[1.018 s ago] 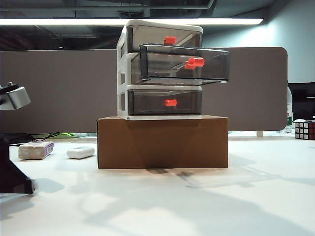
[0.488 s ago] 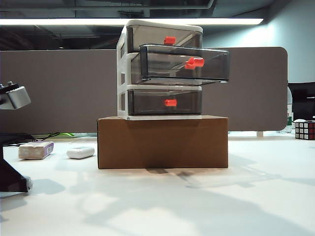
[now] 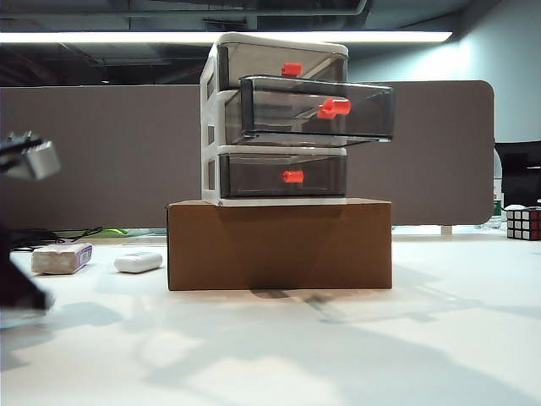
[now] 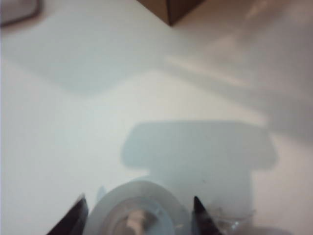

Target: Open the second layer of the drawer on the table, pick up the transparent tape on the table and put it in, and finally close the drawer.

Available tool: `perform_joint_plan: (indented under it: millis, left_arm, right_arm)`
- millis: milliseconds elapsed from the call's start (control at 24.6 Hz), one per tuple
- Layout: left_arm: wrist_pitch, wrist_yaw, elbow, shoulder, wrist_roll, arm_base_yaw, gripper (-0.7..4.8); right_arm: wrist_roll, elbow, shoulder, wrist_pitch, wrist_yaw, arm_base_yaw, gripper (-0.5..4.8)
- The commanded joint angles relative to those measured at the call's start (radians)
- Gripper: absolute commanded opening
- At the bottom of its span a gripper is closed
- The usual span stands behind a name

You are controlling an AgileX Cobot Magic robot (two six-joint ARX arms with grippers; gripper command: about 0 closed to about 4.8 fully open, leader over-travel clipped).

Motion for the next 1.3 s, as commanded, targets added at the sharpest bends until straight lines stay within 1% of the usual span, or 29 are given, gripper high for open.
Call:
perform_joint_plan:
  millis: [41, 163, 285, 366, 488, 651, 692, 733, 814, 855, 896, 977, 1058, 1181, 1303]
  left_arm:
    - [-0.013, 0.04, 0.061, -0.042, 0.003, -0.005, 1.24]
    - [-0.022, 0.053, 0.098, -0.098, 0.003, -0.027, 1.27]
    - [-0.04, 0.049, 0.122, -0.174, 0.003, -0.071, 1.65]
    - [-0.059, 0.05, 0.135, -0.232, 0.003, -0.101, 1.66]
    - [-0.114, 0.041, 0.152, -0.343, 0.003, -0.17, 1.66]
    - [-0.171, 0.016, 0.18, -0.475, 0.001, -0.294, 1.66]
    - [-0.187, -0.005, 0.197, -0.506, -0.005, -0.364, 1.66]
    - [-0.19, -0.024, 0.211, -0.509, -0.005, -0.41, 1.66]
    - [-0.189, -0.107, 0.261, -0.466, -0.003, -0.56, 1.66]
    - [-0.188, -0.135, 0.279, -0.437, 0.001, -0.605, 1.66]
    - [-0.18, -0.179, 0.312, -0.382, 0.031, -0.67, 1.65]
    - [-0.123, -0.232, 0.362, -0.279, 0.07, -0.741, 1.66]
    - [-0.093, -0.26, 0.402, -0.205, 0.073, -0.758, 1.66]
    - [-0.076, -0.296, 0.455, -0.126, 0.073, -0.755, 1.66]
    - [-0.073, -0.296, 0.491, -0.082, 0.074, -0.755, 1.65]
  right_arm:
    - [-0.003, 0.004, -0.005, 0.017, 0.002, 0.0, -0.05]
    - [-0.003, 0.005, -0.005, 0.017, 0.002, 0.0, -0.05]
    - [-0.003, 0.005, -0.011, 0.016, 0.009, 0.0, -0.05]
    - [-0.003, 0.005, -0.018, 0.017, 0.031, 0.0, -0.05]
    - [-0.003, 0.004, -0.032, 0.016, 0.052, -0.001, -0.05]
    - [-0.007, 0.004, -0.054, 0.018, 0.073, -0.004, -0.05]
    - [-0.007, 0.005, -0.061, 0.021, 0.074, -0.006, -0.05]
    - [-0.006, 0.005, -0.063, 0.022, 0.077, -0.008, -0.05]
    - [-0.006, 0.005, -0.071, 0.024, 0.076, -0.016, -0.05]
    - [-0.006, 0.005, -0.074, 0.023, 0.077, -0.016, -0.05]
    - [-0.006, 0.005, -0.08, 0.019, 0.078, -0.016, -0.05]
    - [-0.006, 0.004, -0.093, 0.015, 0.078, -0.016, -0.05]
    - [-0.003, 0.004, -0.103, 0.01, 0.081, -0.016, -0.05]
    - [-0.002, 0.005, -0.125, 0.0, 0.08, -0.016, -0.05]
    - [-0.002, 0.004, -0.15, -0.015, 0.095, -0.016, -0.05]
